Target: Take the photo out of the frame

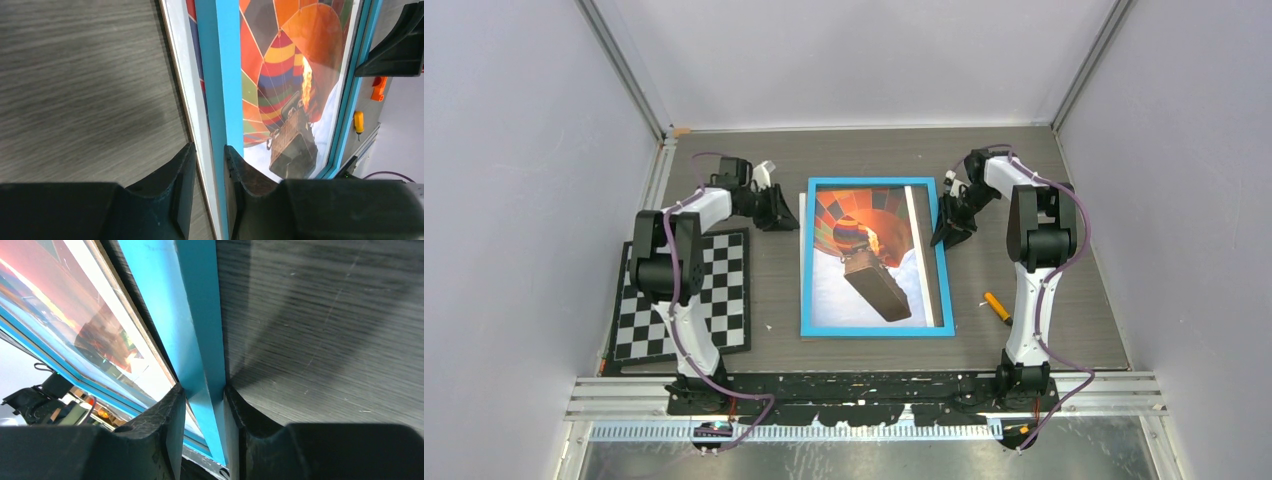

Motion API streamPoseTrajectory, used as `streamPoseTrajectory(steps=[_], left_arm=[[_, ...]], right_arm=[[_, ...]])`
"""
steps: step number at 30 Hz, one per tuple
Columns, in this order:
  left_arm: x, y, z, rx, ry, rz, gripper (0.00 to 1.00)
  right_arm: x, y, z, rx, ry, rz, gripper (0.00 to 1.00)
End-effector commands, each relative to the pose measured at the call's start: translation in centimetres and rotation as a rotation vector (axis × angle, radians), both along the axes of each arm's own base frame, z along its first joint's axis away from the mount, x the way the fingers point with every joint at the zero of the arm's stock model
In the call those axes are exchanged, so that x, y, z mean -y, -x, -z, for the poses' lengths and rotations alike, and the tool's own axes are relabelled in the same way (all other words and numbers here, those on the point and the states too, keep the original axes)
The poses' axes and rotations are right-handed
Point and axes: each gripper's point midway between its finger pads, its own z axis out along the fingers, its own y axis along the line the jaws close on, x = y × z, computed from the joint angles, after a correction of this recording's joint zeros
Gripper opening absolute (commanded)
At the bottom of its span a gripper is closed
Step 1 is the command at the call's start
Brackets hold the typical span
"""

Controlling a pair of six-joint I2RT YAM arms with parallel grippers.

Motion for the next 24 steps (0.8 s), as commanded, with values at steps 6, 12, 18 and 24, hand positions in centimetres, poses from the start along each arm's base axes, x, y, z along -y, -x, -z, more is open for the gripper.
streamPoseTrajectory(steps=[6,12,18,24], left_arm=[[0.8,-4.0,0.0,0.059,0.049,-0.045,0.24],[1.0,-5.0,1.0,0.051,0.060,-0.062,0.21],[0.4,-5.7,1.7,0.059,0.020,-0.082,0.16],[-1.1,-6.3,2.5,0.057,-0.093,-0.089,0.10]], right_arm=[[0.6,-1.2,0.1,0.061,0.063,-0.002,0.25],[1.5,-1.2,-0.1,0.066,0.084,0.002,0.11],[2.5,-1.2,-0.6,0.084,0.106,0.007,0.01],[3.6,-1.0,-0.8,0.090,0.142,0.016,0.01]])
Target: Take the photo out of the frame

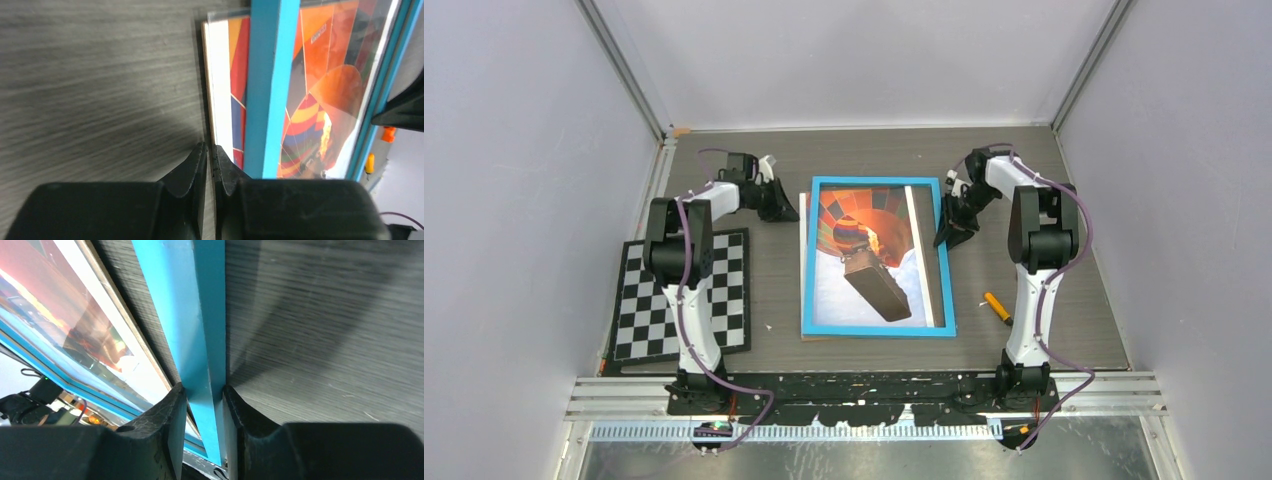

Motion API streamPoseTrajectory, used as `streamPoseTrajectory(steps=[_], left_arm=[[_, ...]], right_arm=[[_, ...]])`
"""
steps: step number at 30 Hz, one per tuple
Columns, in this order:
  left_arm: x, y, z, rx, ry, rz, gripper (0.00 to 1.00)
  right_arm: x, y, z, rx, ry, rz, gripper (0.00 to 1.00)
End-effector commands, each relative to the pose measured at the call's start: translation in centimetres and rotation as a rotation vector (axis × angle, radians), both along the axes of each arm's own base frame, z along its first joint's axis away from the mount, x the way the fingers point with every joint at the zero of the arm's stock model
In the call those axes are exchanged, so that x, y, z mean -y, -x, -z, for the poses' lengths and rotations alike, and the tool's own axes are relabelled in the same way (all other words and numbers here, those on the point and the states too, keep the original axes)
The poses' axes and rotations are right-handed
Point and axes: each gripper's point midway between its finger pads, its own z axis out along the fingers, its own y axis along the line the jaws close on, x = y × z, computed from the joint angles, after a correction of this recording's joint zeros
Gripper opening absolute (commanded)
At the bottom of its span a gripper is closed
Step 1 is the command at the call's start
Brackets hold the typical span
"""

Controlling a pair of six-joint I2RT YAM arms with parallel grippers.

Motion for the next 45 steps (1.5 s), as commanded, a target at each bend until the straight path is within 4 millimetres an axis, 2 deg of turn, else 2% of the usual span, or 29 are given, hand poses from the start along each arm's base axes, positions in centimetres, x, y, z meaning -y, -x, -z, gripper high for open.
streamPoseTrajectory(steps=[1,7,13,15,17,21,27,33,45], left_arm=[[-1.1,-1.6,-0.5,0.053,-0.085,0.003,0.10],[-0.8,-1.9,-1.5,0.090,-0.076,0.031,0.12],[0.4,-2.1,-2.7,0.124,0.007,0.056,0.28],[0.8,-2.4,-3.1,0.140,0.039,0.056,0.32],[1.0,-3.0,-3.4,0.160,0.053,0.046,0.35],[0.8,-5.0,-4.4,0.213,0.048,0.048,0.38],[0.9,-7.4,-4.9,0.244,0.072,0.039,0.51],[1.5,-8.2,-5.4,0.242,0.103,0.030,0.52],[1.8,-7.9,-3.8,0.195,0.091,0.022,0.52]], right_arm=[[2.8,-0.9,-0.8,0.076,0.106,0.017,0.01],[3.1,-1.0,-0.9,0.082,0.116,0.011,0.01],[3.4,-0.5,-0.9,0.078,0.122,-0.018,0.01],[3.1,-0.5,-1.1,0.081,0.105,-0.021,0.04],[2.8,-0.6,-1.3,0.087,0.084,-0.019,0.08],[2.0,-1.0,-1.7,0.101,0.032,-0.035,0.08],[0.5,-1.1,-2.2,0.097,-0.052,-0.043,0.11],[0.4,-1.1,-2.1,0.093,-0.056,-0.038,0.16],[0.4,-1.1,-1.9,0.087,-0.053,-0.036,0.19]])
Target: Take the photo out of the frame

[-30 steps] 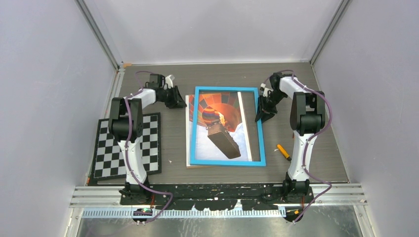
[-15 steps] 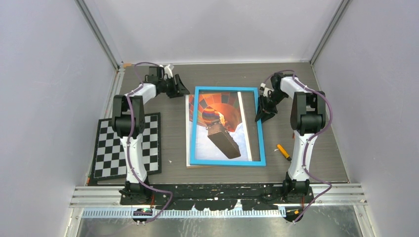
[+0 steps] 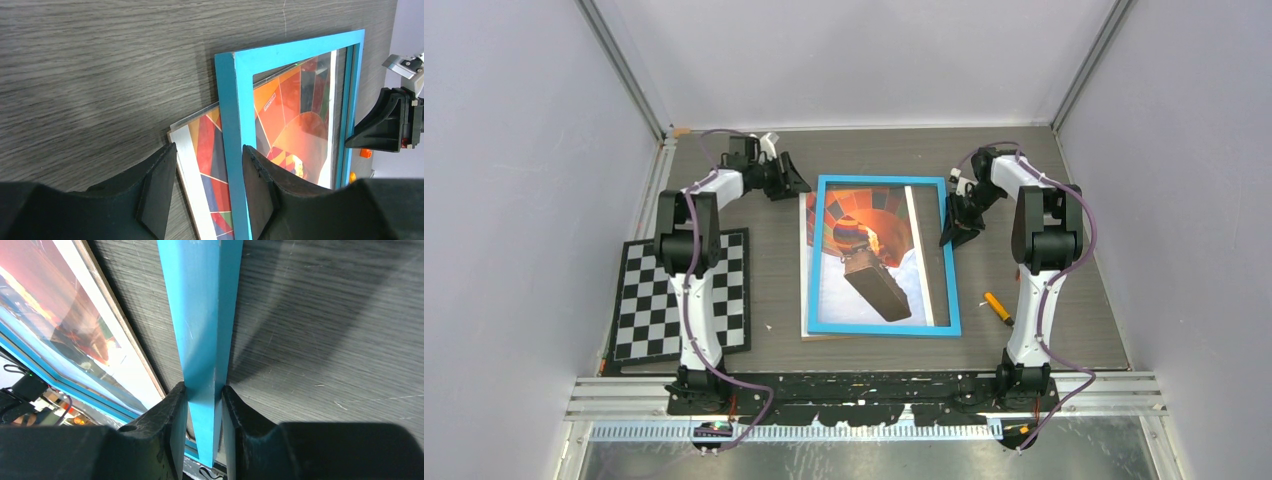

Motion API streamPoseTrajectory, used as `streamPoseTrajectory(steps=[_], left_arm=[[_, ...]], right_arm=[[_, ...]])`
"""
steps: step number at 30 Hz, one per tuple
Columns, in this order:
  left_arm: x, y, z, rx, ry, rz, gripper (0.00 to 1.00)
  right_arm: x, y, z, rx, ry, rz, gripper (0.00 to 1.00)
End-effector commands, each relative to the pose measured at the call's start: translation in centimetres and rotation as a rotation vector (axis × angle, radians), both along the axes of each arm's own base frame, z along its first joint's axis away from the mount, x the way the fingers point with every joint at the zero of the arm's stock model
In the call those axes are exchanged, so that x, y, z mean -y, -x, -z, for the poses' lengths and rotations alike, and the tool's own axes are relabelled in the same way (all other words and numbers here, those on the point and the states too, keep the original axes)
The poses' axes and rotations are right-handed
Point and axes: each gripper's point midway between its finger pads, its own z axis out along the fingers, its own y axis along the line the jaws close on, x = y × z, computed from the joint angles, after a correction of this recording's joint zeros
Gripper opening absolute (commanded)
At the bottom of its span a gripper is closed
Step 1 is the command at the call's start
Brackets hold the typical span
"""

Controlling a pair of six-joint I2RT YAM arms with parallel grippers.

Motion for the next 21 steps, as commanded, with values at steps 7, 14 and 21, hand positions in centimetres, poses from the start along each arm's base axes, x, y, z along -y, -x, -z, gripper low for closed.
streamPoseTrajectory(steps=[7,14,21], left_arm=[[1.2,-0.7,-0.4,0.017,0.021,0.021,0.52],[2.2,-0.1,-0.2,0.011,0.017,0.047,0.52],[2.9,0.9,-0.9,0.069,-0.094,0.100,0.52]], right_arm=[[-0.9,-0.9,-1.4,0.040,-0.061,0.002,0.25],[-0.9,-0.9,-0.8,0.029,-0.049,0.001,0.25],[-0.9,-1.0,0.0,0.015,-0.033,-0.002,0.25]])
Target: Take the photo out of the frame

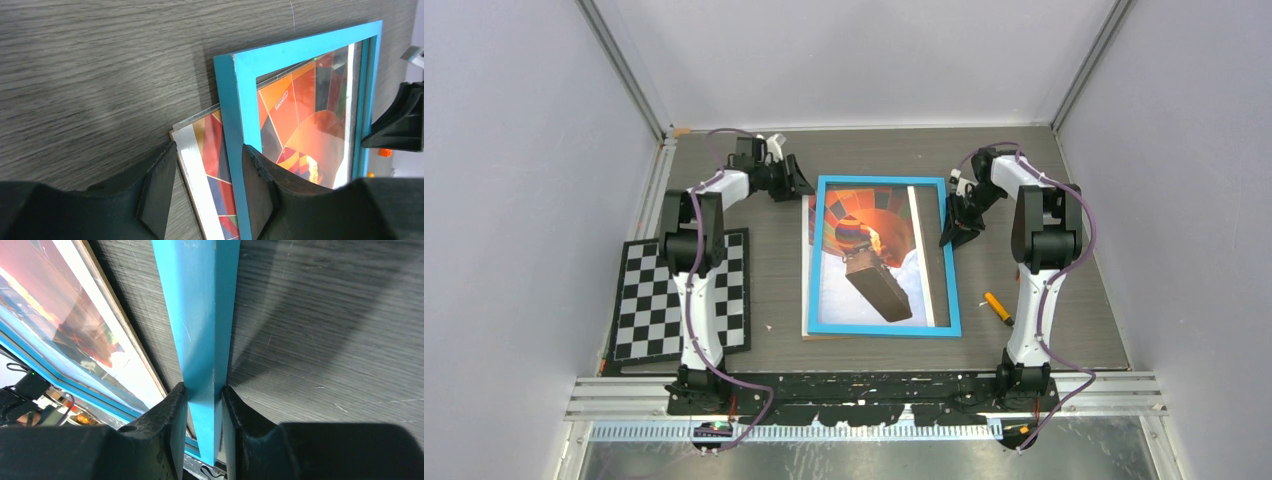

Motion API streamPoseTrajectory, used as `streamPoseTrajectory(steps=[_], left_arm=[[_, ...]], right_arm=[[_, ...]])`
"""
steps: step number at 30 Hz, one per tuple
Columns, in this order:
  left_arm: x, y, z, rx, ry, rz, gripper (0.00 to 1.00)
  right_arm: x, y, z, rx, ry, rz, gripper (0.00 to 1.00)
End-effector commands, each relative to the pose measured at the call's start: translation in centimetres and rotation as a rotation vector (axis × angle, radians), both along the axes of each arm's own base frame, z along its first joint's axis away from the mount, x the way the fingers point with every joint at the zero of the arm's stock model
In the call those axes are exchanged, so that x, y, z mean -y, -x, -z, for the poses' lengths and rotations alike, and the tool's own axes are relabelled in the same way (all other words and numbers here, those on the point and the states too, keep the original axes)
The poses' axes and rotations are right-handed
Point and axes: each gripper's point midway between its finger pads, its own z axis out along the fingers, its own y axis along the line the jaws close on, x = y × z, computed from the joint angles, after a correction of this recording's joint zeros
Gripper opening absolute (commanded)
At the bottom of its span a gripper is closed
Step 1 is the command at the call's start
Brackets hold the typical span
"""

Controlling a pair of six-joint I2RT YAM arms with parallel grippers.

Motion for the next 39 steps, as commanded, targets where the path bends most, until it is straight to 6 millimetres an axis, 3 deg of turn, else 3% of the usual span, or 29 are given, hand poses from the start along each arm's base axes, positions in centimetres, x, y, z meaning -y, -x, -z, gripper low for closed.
streamPoseTrajectory(steps=[1,11,19,29,33,39], left_arm=[[1.8,1.1,-1.9,0.070,-0.095,0.088,0.52],[2.5,3.2,-0.8,0.073,-0.217,0.144,0.53],[5.9,3.9,-4.7,0.148,0.030,0.208,0.52],[7.5,4.3,-6.5,0.167,0.109,0.249,0.51],[8.4,4.8,-6.0,0.143,0.134,0.272,0.51],[8.8,4.9,-3.7,0.085,0.128,0.262,0.51]], right_arm=[[-0.8,-1.2,-0.1,0.027,-0.029,0.001,0.25],[-0.7,-1.2,0.3,0.019,-0.017,0.001,0.22],[-0.8,-1.2,0.4,0.019,-0.019,0.000,0.21],[-0.9,-1.2,0.1,0.023,-0.031,0.001,0.22],[-0.9,-1.5,-0.3,0.034,-0.029,0.001,0.28],[-0.5,-1.8,-0.9,0.054,-0.023,-0.007,0.32]])
